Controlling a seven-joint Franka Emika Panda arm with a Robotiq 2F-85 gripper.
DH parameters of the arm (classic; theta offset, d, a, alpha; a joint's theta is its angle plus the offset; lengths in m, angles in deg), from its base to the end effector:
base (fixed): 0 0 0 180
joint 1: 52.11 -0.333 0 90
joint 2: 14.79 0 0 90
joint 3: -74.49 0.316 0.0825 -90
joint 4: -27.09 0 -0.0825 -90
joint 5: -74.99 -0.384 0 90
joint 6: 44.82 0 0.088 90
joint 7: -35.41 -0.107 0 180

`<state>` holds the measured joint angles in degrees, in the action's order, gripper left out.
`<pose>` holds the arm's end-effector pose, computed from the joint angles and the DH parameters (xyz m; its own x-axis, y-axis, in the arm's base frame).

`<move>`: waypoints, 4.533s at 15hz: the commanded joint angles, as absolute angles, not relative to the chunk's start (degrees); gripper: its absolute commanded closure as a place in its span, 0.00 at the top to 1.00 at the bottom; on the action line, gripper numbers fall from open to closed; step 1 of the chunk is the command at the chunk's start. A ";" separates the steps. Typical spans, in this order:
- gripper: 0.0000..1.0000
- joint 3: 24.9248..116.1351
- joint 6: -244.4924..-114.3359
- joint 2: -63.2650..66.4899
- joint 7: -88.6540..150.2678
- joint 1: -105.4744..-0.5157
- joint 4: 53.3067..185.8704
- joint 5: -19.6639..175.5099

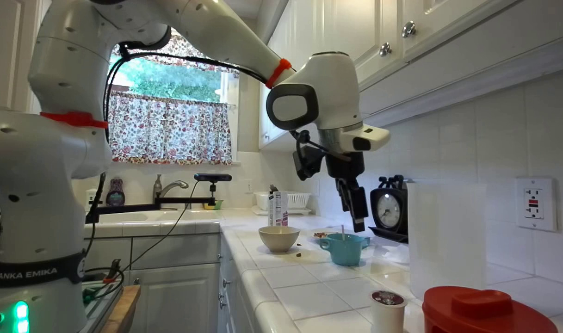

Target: Use the straw to stir in the brown bowl

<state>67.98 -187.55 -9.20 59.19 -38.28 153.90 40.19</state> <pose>0.5216 -0.1960 0.3517 0.8789 -0.4126 0.2394 -0.3200 -0.8822 -0.3454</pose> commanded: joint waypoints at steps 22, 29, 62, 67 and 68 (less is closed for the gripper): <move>0.94 67.08 -194.38 -22.28 43.59 -45.67 168.71 24.93; 0.94 62.23 -187.12 -18.61 46.59 -43.28 166.10 24.39; 0.08 64.03 -179.00 -6.68 57.59 -40.18 152.41 31.75; 0.01 64.50 -179.22 -6.85 57.79 -40.24 152.06 31.61; 0.01 64.54 -179.23 -6.90 57.78 -40.25 151.99 31.65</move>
